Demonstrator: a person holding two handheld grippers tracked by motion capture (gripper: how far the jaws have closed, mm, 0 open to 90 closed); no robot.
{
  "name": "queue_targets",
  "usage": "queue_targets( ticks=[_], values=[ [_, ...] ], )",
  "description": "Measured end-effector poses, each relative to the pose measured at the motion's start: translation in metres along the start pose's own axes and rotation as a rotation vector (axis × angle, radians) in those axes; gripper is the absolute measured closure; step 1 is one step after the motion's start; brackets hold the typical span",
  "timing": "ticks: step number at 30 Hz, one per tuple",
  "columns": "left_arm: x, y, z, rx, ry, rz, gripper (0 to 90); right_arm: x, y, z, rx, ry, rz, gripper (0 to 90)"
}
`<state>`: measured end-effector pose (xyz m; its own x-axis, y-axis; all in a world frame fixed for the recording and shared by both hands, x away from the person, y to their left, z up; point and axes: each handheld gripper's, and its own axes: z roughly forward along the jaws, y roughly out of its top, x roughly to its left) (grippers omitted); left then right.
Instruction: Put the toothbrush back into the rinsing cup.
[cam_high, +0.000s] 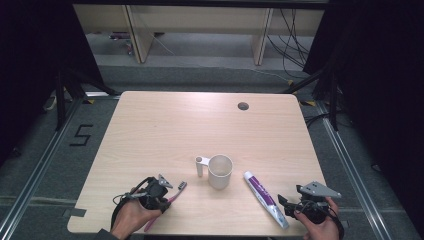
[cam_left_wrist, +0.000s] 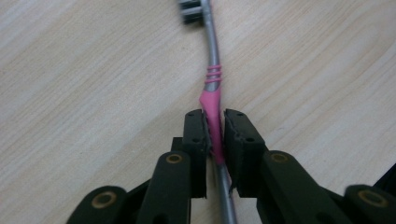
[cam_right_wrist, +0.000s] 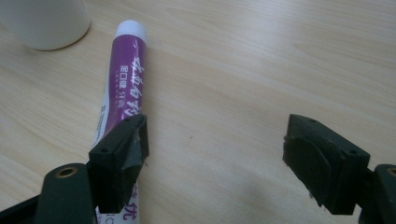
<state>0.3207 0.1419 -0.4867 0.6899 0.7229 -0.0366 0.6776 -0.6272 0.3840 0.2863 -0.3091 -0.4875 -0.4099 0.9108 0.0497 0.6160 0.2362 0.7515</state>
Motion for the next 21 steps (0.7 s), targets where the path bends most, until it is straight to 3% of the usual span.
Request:
queue_targets(
  ticks=[2, 5, 6, 8, 12, 13, 21],
  values=[
    [0.0, 0.002, 0.0, 0.013, 0.006, 0.013, 80.1, -0.002, 0.0, 0.001, -0.007, 0.001, -0.016, 23.1],
    [0.0, 0.006, 0.0, 0.047, 0.011, 0.046, 80.2, 0.0, 0.0, 0.0, -0.007, -0.002, 0.003, 23.2],
    [-0.001, 0.007, 0.0, 0.057, 0.01, 0.043, 80.5, -0.001, 0.0, 0.001, -0.017, -0.002, -0.018, 23.1],
    [-0.002, 0.011, 0.001, 0.091, 0.007, 0.061, 80.6, 0.0, 0.0, 0.0, -0.001, 0.003, 0.002, 23.1],
    [-0.005, 0.014, 0.001, 0.118, 0.019, 0.068, 80.8, -0.004, 0.0, 0.001, -0.013, 0.001, -0.042, 23.1],
    [-0.007, 0.016, 0.002, 0.127, 0.025, 0.08, 80.8, 0.0, 0.0, 0.0, 0.001, 0.0, 0.002, 23.2],
    [-0.011, 0.02, 0.003, 0.166, 0.05, 0.153, 81.1, -0.003, 0.001, 0.0, -0.014, -0.005, -0.051, 23.1]
  ],
)
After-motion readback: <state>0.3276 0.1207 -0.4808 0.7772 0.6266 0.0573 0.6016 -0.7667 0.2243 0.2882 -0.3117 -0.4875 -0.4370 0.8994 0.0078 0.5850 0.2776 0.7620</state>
